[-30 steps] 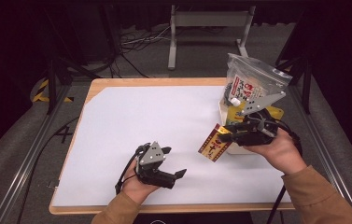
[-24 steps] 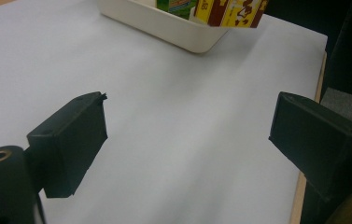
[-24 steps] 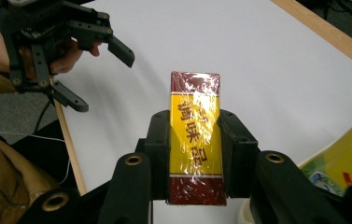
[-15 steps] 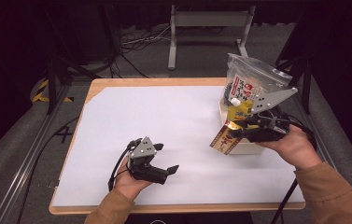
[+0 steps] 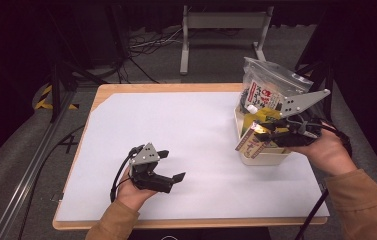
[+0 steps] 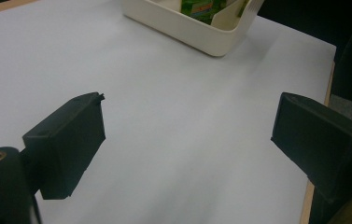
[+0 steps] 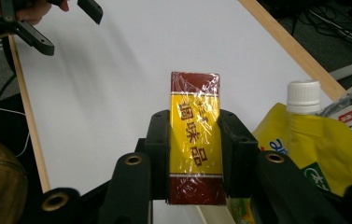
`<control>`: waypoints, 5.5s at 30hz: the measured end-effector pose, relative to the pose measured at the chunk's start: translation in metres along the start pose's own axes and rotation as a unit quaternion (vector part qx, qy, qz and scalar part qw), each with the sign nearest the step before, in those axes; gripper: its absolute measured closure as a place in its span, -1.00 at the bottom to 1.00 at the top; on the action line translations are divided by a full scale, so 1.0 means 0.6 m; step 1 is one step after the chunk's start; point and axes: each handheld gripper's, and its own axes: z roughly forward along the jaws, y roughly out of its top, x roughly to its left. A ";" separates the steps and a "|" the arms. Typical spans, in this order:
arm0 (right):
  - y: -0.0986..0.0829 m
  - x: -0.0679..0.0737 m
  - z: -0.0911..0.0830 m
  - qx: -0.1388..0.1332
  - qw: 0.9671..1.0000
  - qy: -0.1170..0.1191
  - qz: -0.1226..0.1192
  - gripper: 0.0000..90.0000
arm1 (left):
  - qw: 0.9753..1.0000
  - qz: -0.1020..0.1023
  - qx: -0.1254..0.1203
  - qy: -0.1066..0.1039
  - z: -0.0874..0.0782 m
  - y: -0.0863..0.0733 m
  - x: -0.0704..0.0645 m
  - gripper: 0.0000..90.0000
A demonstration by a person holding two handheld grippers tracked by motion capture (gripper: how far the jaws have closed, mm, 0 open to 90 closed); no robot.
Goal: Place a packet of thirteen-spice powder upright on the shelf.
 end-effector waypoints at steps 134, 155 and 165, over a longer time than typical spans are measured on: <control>-0.051 -0.018 0.058 0.057 0.995 0.025 -0.077 0.15 | 0.999 -0.032 0.002 0.016 -0.043 -0.022 0.028 -0.82; -0.080 0.066 0.053 -0.044 0.999 0.024 -0.005 0.12 | 0.998 -0.042 -0.006 0.036 -0.096 -0.058 0.041 -0.84; -0.129 0.080 0.080 -0.043 0.998 0.031 0.021 0.05 | 0.997 -0.054 -0.012 0.053 -0.113 -0.070 0.050 -0.84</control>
